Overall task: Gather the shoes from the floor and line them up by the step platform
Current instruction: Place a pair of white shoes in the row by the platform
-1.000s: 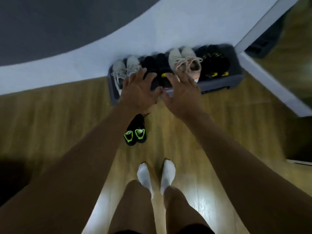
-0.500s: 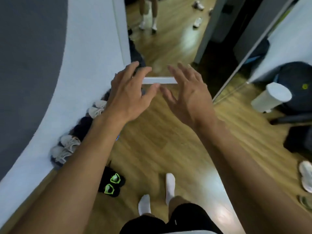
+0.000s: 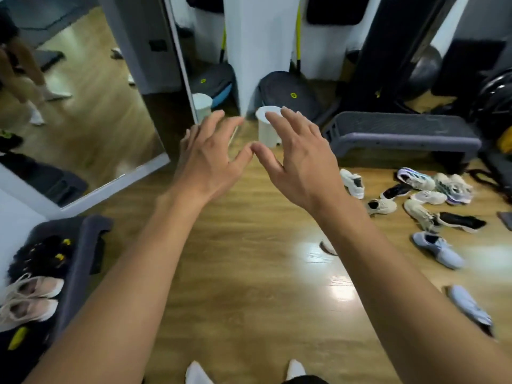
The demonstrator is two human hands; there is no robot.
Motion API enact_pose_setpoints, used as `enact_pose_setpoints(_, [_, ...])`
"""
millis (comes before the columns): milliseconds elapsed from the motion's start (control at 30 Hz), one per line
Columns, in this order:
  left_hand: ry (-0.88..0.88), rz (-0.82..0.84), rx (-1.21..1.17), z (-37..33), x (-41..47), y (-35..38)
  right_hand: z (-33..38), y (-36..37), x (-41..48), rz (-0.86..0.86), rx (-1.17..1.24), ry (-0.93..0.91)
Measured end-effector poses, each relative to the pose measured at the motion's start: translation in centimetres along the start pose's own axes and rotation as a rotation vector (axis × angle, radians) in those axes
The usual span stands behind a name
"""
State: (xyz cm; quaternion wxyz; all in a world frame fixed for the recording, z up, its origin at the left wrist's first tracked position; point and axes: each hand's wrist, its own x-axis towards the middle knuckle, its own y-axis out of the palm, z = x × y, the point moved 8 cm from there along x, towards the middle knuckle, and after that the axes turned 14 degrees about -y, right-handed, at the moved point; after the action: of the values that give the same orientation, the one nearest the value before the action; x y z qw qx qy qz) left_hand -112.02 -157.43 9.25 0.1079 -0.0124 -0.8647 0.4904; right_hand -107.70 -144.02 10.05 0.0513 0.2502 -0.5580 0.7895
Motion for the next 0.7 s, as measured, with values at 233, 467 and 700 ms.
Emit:
enact_pose_setpoints(233, [0.174,0.16,-0.074,-17.7,-0.4,12.5,-17.0,-8.6,-10.0,-0.015,-0.108,0.262])
enact_pose_setpoints(467, [0.303,0.279,-0.074,-28.8,1.6,23.4,-30.3,-12.0,-16.9,-0.063,-0.137,0.478])
enact_pose_setpoints(700, [0.365,0.416,-0.096,-37.8,6.3,34.6,-43.0,-11.6,-18.1,0.006,-0.175,0.59])
